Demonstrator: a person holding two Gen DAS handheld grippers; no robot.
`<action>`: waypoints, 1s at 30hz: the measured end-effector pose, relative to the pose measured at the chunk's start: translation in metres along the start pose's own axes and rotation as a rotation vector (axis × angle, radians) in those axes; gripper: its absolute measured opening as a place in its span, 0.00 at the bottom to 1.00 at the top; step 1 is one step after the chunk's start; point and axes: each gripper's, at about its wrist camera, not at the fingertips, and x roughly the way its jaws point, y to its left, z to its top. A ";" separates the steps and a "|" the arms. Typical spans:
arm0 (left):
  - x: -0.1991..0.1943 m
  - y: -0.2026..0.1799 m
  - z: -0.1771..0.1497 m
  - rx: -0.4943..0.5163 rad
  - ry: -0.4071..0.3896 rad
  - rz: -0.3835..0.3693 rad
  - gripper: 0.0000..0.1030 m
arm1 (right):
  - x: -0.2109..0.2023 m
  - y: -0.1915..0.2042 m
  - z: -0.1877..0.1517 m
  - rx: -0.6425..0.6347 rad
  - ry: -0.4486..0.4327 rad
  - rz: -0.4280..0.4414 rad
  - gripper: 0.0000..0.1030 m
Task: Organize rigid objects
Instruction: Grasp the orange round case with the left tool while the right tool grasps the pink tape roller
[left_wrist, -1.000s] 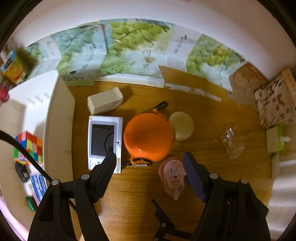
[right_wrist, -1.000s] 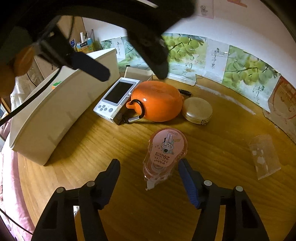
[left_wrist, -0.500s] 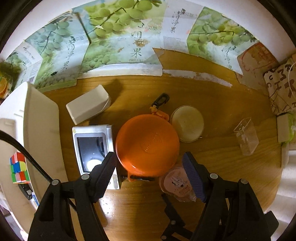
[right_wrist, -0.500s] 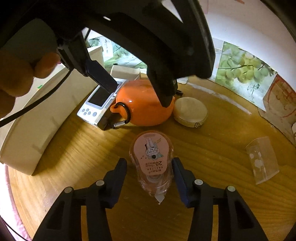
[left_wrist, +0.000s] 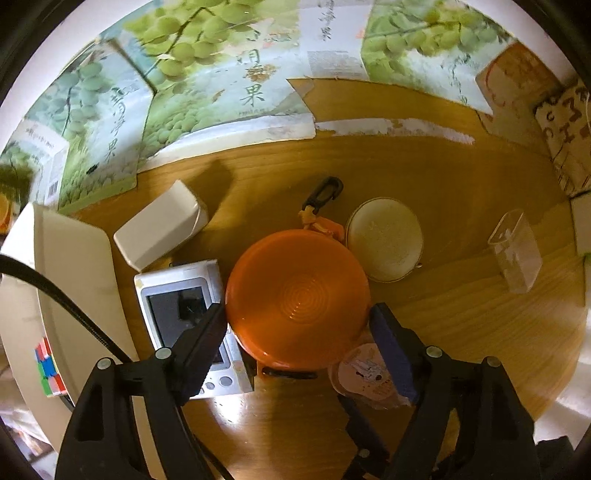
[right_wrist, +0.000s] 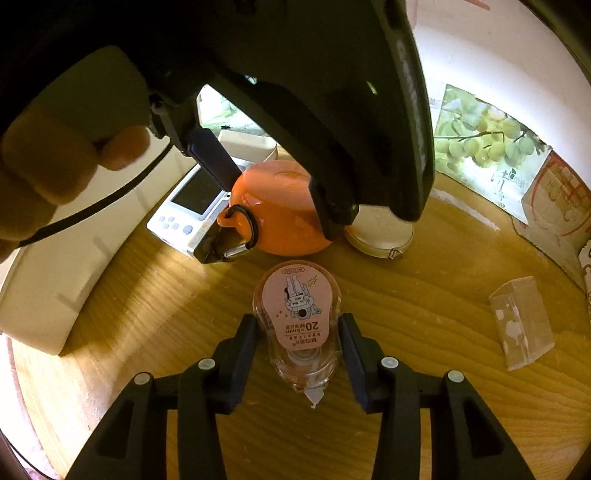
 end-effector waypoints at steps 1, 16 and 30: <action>0.000 -0.001 0.000 0.003 0.001 0.004 0.80 | -0.002 0.002 -0.003 0.003 0.003 0.002 0.44; 0.010 -0.025 0.013 0.087 -0.015 0.071 0.81 | -0.011 -0.017 0.003 0.077 0.033 0.005 0.43; 0.005 -0.027 -0.018 0.093 -0.028 0.072 0.81 | -0.031 -0.039 -0.020 0.129 0.059 0.036 0.43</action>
